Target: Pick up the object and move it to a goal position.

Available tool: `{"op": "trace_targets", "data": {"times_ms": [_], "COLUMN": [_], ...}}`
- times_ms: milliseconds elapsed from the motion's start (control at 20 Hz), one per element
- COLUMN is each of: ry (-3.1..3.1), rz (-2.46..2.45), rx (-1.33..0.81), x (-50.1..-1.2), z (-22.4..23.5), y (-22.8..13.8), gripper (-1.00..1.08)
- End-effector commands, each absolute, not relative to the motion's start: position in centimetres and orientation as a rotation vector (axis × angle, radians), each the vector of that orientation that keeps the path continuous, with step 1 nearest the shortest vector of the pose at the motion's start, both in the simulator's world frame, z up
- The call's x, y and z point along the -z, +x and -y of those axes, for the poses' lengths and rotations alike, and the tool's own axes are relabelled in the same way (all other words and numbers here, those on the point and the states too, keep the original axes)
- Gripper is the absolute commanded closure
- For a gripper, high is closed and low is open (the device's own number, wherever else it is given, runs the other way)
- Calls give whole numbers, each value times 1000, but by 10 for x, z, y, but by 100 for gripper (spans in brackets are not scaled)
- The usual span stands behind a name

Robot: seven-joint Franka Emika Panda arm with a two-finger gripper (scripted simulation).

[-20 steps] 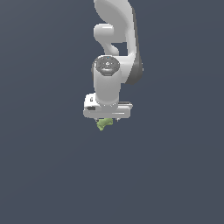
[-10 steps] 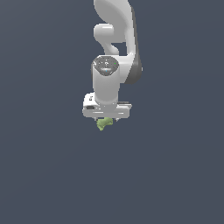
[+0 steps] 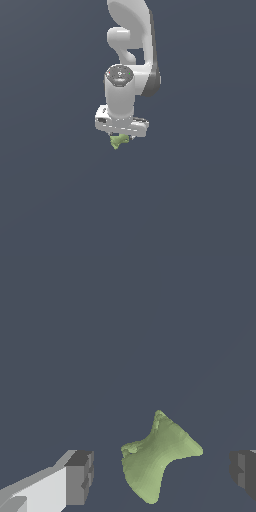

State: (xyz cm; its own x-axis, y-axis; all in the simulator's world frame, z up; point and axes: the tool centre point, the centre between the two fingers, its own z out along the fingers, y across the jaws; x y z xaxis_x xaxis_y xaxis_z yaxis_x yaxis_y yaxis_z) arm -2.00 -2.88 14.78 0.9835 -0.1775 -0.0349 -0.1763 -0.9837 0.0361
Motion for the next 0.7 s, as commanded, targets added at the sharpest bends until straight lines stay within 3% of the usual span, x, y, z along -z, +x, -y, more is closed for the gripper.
{"op": "trace_targets", "data": {"times_ms": [0, 650], "ry": [3088, 2974], "rz": [374, 972], "rx": [54, 22], "x": [-144, -125], "z": [30, 36], "y": [-24, -48], "gripper": [-92, -92]}}
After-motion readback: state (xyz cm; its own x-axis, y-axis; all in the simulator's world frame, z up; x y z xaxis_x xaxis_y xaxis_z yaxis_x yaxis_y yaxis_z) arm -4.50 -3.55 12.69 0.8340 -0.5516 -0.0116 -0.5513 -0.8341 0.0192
